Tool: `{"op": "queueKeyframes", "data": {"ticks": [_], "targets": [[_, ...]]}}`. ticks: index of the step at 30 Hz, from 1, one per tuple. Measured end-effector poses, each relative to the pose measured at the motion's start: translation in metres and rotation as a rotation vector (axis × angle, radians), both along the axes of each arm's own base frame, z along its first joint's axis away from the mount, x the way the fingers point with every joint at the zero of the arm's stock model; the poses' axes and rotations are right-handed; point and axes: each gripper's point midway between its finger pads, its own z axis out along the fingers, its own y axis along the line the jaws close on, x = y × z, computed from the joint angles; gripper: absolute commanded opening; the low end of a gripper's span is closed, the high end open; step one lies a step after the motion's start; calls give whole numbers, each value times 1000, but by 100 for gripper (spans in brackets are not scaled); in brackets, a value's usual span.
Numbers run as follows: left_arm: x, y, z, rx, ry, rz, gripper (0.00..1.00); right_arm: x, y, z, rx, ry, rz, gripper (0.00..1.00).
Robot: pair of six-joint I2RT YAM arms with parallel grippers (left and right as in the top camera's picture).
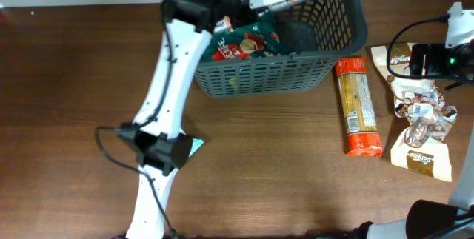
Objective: Pack container
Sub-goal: 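Lift the tissue pack and drop it into the basket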
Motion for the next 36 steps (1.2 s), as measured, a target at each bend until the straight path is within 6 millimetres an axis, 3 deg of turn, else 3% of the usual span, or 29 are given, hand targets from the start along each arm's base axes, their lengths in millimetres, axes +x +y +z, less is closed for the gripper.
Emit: {"op": "queueKeyframes", "data": {"ticks": [1, 6, 8, 9, 10, 17, 20, 24, 28, 32, 34, 36], "targets": [[3, -3, -12, 13, 17, -4, 4, 0, 0, 0, 0, 0, -1, 99], [11, -8, -54, 53, 76, -12, 38, 0, 0, 0, 0, 0, 0, 99], [12, -8, -60, 63, 79, -16, 63, 0, 0, 0, 0, 0, 0, 99], [13, -8, -60, 66, 77, -18, 87, 0, 0, 0, 0, 0, 0, 99], [13, -8, -59, 65, 75, -16, 99, 0, 0, 0, 0, 0, 0, 99], [15, -3, -55, 36, 108, 70, 99, 0, 0, 0, 0, 0, 0, 99], [7, 7, -47, 37, 143, 129, 99, 0, 0, 0, 0, 0, 0, 99], [-12, 34, -5, 44, 126, 256, 99, 0, 0, 0, 0, 0, 0, 99], [-41, 81, 64, -1, 55, 470, 99, 0, 0, 0, 0, 0, -1, 99], [-80, 147, 128, -127, 14, 728, 99, 0, 0, 0, 0, 0, -1, 99], [-101, 186, 145, -190, 29, 868, 99, 0, 0, 0, 0, 0, 0, 99], [-119, 224, 145, -236, 77, 1027, 99, 0, 0, 0, 0, 0, 0, 99]]}}
